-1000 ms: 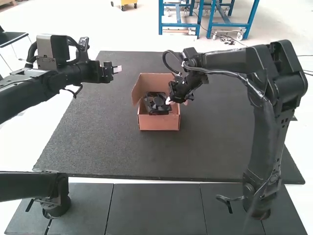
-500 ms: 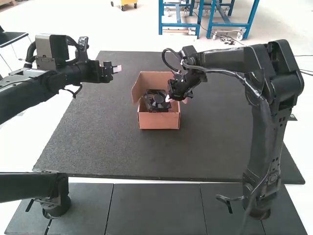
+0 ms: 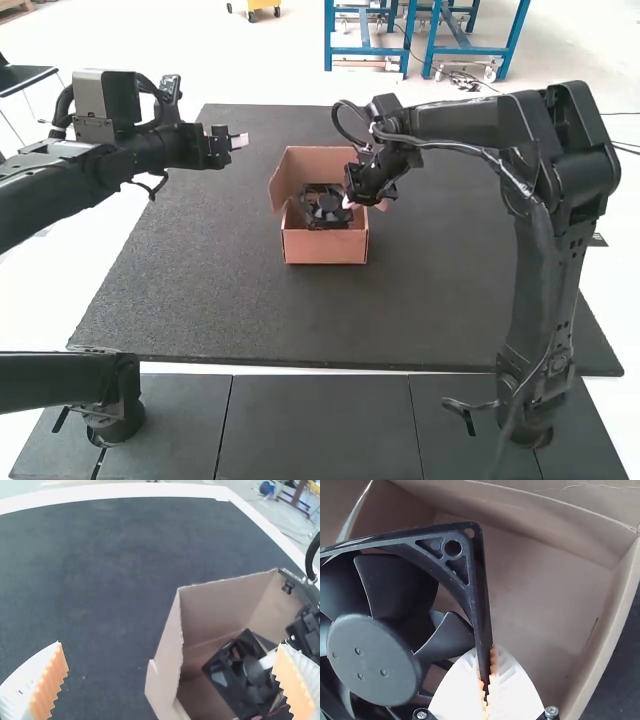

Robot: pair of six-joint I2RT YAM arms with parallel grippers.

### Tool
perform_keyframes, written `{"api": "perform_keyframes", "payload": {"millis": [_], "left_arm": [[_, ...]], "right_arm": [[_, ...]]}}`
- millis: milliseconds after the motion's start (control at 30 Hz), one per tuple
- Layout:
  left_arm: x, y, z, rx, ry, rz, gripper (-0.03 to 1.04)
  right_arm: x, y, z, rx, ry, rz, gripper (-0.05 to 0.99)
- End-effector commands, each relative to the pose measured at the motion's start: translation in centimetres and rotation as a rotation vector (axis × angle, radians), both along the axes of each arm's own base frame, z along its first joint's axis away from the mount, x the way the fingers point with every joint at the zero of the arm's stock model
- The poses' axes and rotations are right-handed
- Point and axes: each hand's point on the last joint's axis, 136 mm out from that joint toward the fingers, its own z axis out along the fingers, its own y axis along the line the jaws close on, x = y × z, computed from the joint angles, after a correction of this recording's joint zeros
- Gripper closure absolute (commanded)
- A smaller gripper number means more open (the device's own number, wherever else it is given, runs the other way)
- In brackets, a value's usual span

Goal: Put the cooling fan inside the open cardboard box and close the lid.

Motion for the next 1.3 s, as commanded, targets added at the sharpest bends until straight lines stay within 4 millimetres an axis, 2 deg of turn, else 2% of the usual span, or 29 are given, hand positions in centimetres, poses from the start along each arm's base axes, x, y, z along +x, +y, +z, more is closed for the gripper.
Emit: {"api": "perform_keyframes", "payload": {"millis": [0, 200, 600, 733, 900, 967, 1267], "left_arm": [[-0.3, 0.5, 0.9, -0.008, -0.03, 0.019, 0.04], [-0.4, 0.5, 0.8, -0.008, -0.03, 0.019, 0.04], [-0.9, 0.6, 0.8, -0.009, -0.036, 0.019, 0.04], [-1.0, 0.6, 0.9, -0.009, -0.039, 0.019, 0.04], [-1.1, 0.6, 0.9, -0.009, -0.039, 0.019, 0.04], [-1.1, 0.6, 1.0, -0.01, -0.04, 0.019, 0.04], [-1.1, 0.7, 0.9, -0.009, -0.037, 0.021, 0.04]], "right_arm": [[1.1, 0.2, 0.2, -0.001, -0.03, -0.023, 0.96], [1.9, 0.3, 0.3, -0.015, -0.078, -0.043, 0.96], [0.2, 1.5, -1.5, -0.05, -0.076, -0.018, 0.96], [0.4, 1.6, -2.1, -0.062, -0.088, -0.021, 0.95], [0.9, 1.3, -2.4, -0.081, -0.105, -0.037, 0.9], [1.1, 1.0, -2.4, -0.093, -0.11, -0.049, 0.83], [1.4, 0.5, -2.4, -0.105, -0.111, -0.06, 0.67]]}}
